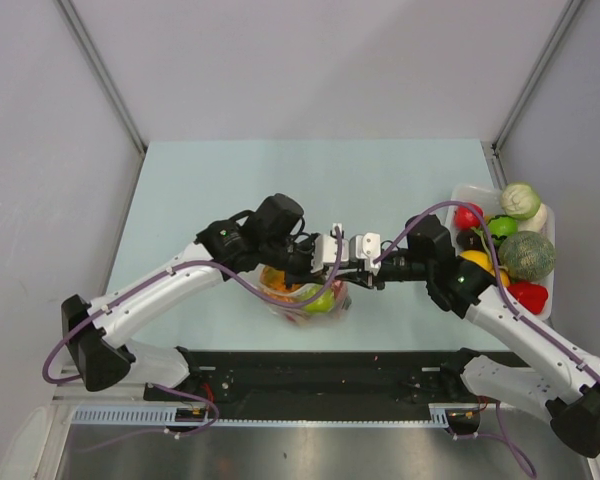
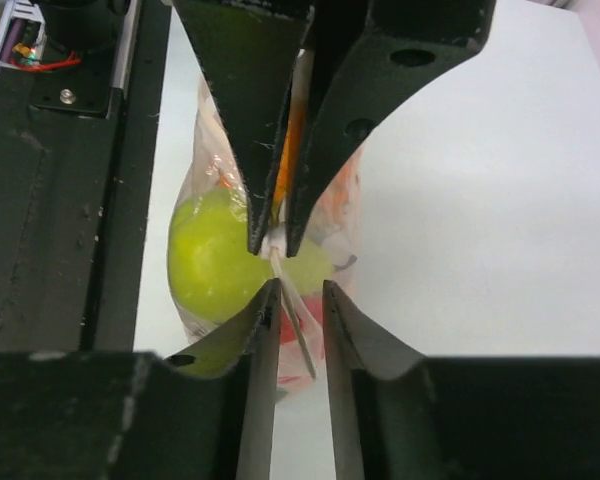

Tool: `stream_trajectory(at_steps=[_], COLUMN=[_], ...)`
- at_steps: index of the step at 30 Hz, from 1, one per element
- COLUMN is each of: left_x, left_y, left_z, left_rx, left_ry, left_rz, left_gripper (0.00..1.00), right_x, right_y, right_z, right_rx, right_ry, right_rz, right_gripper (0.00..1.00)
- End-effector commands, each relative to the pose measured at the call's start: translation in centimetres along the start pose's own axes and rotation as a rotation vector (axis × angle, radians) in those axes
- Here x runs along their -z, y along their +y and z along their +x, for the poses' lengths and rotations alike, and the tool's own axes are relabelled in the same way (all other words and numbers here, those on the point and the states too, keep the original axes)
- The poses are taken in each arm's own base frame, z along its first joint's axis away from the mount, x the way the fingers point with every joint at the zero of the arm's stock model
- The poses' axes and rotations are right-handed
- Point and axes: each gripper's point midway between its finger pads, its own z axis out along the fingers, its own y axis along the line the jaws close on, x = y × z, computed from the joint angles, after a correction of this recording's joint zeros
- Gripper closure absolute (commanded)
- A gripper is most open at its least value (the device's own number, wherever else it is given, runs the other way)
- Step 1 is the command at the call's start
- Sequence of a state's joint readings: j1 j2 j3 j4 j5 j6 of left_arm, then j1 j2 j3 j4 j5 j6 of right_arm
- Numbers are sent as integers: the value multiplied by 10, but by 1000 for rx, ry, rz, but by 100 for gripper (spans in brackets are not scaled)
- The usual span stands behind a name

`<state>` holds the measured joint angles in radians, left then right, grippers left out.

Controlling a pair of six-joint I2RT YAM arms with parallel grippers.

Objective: Place the food in the zip-top bag and seal the zipper
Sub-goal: Zip the zipper food storage bag at the center of the board.

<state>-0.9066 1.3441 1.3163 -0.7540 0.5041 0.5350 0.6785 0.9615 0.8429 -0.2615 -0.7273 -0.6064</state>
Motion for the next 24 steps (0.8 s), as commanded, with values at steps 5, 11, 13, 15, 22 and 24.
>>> stream_trajectory(at_steps=[5,11,13,15,22,24], left_x=[5,5,7,7,9,9], left_y=[8,4,1,-1,-6,-6], left_z=[-36,-37,-40,-38,-37,-38], left_rx=[-41,-44,-51,-50,-78,-82], left_ry=[-104,-144,-161,-165,-186,-194], left_rz=[-42,-46,-34,-34,-22,-26], left_gripper=[100,100,100,100,100,100], right_x=[-5,-3,1,7,21,21], right_y=[4,9,5,-2,-3,1], right_z=[-2,-2,-4,-5,-14,-12], right_rx=[65,52,58,27,29,29], right_ry=[49,35,11,-16,-66,-67], right_rz=[-18,-34,-11,16,22,15], right_gripper=[42,48,49,47,44,43])
